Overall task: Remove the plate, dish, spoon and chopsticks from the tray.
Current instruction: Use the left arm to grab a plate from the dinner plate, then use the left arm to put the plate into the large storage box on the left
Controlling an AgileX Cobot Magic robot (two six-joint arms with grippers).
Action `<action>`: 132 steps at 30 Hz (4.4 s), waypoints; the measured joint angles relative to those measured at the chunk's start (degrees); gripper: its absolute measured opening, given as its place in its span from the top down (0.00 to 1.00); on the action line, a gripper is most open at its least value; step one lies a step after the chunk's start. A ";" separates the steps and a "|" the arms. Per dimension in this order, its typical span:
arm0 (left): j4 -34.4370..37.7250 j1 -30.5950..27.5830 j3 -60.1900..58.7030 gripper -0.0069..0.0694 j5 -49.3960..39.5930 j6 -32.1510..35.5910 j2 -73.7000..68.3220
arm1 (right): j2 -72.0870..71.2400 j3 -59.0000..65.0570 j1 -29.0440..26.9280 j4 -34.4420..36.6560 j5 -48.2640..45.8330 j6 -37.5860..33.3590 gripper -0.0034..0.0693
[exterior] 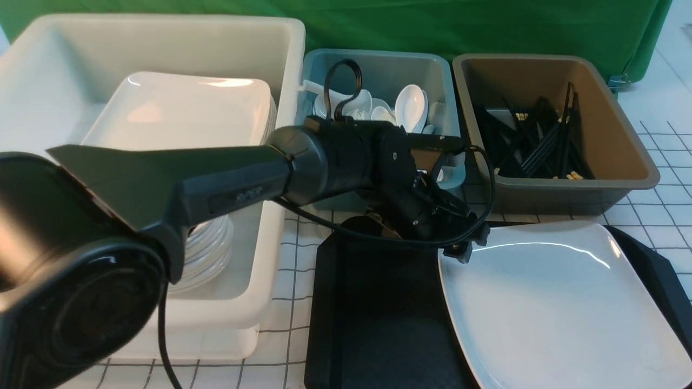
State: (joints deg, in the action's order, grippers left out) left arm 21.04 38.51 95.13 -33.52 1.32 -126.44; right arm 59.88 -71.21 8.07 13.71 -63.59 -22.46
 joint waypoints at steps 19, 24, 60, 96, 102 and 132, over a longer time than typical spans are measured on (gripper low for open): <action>4.10 0.00 0.57 0.75 0.87 -1.32 -1.54 | 0.00 0.05 0.00 0.05 0.10 0.00 0.95; 3.54 0.00 0.51 0.79 -4.21 0.54 1.65 | 0.00 0.05 0.00 0.05 0.10 0.01 0.95; -3.43 -12.25 -0.08 0.89 -15.71 5.98 37.94 | 0.00 0.05 0.00 19.46 2.74 -9.47 0.95; 60.09 -56.59 -26.34 0.88 13.37 33.53 29.28 | 34.99 -38.39 29.74 7.55 2.95 3.00 0.95; 57.99 -54.76 -26.34 0.88 19.91 33.88 27.77 | 34.99 -38.94 29.87 7.72 1.97 3.00 0.95; 17.65 -54.96 -26.34 0.28 12.99 11.49 25.36 | 34.99 -39.41 30.17 9.50 3.05 3.32 0.95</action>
State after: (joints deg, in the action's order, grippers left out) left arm 38.70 -16.44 68.79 -20.53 12.81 -101.09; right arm 94.87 -110.62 38.23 23.21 -60.54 -19.14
